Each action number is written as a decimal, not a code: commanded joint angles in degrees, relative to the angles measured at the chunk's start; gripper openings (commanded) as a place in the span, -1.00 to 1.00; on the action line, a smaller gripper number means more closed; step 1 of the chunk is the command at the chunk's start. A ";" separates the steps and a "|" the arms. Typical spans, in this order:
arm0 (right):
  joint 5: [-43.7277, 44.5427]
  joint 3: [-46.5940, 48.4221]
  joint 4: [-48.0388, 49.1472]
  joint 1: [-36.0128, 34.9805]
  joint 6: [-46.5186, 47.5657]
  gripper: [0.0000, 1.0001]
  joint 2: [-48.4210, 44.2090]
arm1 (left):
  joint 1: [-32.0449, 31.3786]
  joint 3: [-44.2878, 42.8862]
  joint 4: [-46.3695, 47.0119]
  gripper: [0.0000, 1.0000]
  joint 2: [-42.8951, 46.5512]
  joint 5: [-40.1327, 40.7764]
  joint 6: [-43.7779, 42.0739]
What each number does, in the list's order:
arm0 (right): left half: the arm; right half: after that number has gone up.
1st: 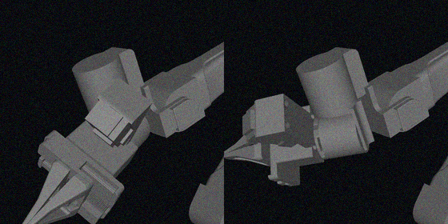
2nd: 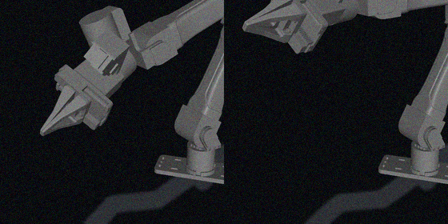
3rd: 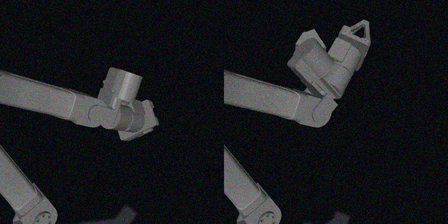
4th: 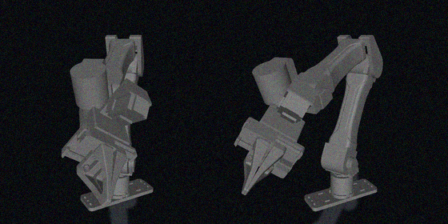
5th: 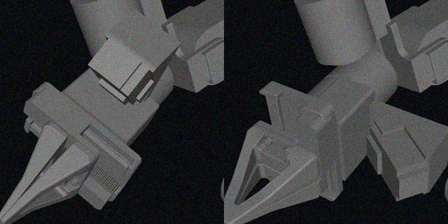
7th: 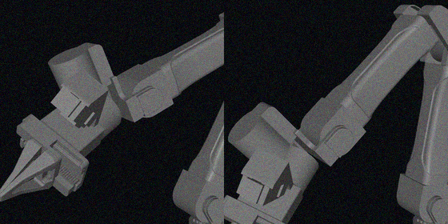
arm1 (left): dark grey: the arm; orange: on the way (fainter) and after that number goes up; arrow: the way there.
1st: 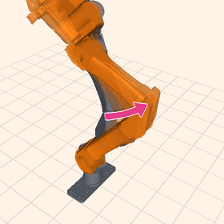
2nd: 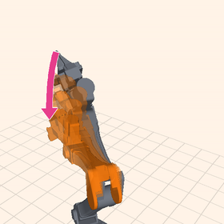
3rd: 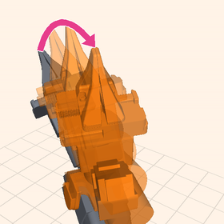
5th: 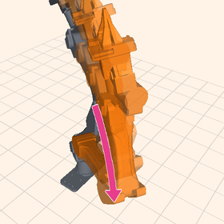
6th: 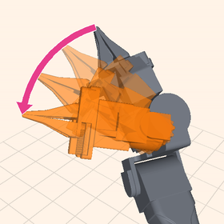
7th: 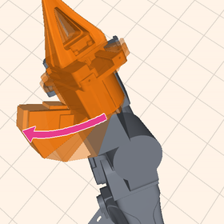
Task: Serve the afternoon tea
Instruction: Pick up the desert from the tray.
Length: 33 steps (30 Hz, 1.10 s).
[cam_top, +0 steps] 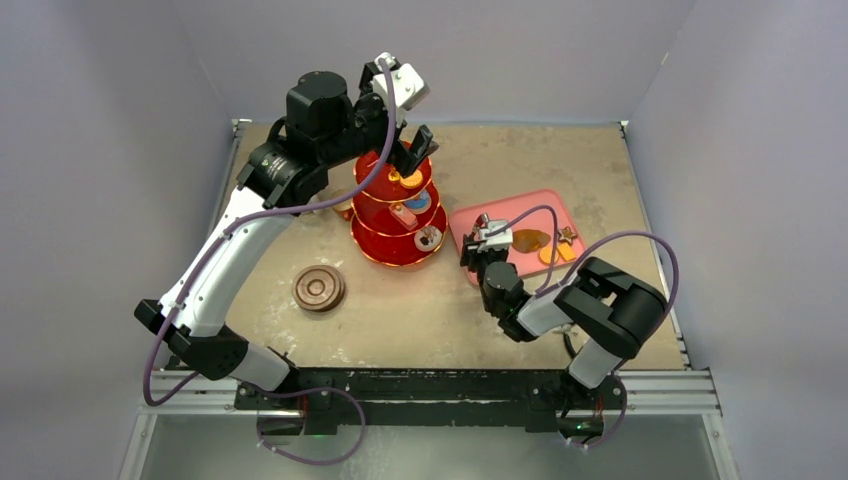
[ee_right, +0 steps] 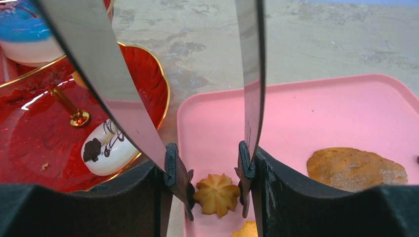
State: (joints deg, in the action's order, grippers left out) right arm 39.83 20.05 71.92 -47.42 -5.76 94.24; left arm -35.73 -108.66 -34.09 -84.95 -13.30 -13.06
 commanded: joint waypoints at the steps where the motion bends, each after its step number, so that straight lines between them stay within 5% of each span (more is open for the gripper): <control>1: 3.44 0.58 -1.47 -2.19 1.05 0.11 2.87 | 0.32 -2.61 0.62 0.92 1.08 -0.76 -0.22; 9: 3.37 0.43 -1.03 -2.33 -1.04 0.09 3.61 | 0.36 -2.57 0.60 0.92 1.18 -0.81 -0.05; 17: 2.59 0.14 1.69 -2.32 1.35 -0.22 2.14 | 0.35 -2.69 0.66 0.92 1.10 -0.61 -0.12; 33: 3.67 4.24 -2.28 -2.33 14.40 -0.28 -16.59 | 2.47 -3.05 0.12 0.93 0.35 1.59 1.14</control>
State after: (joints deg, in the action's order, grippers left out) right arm 43.77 20.14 70.63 -49.50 3.77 82.76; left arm -35.35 -109.19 -34.24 -84.95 -12.99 -13.04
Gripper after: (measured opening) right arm 0.430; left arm 0.960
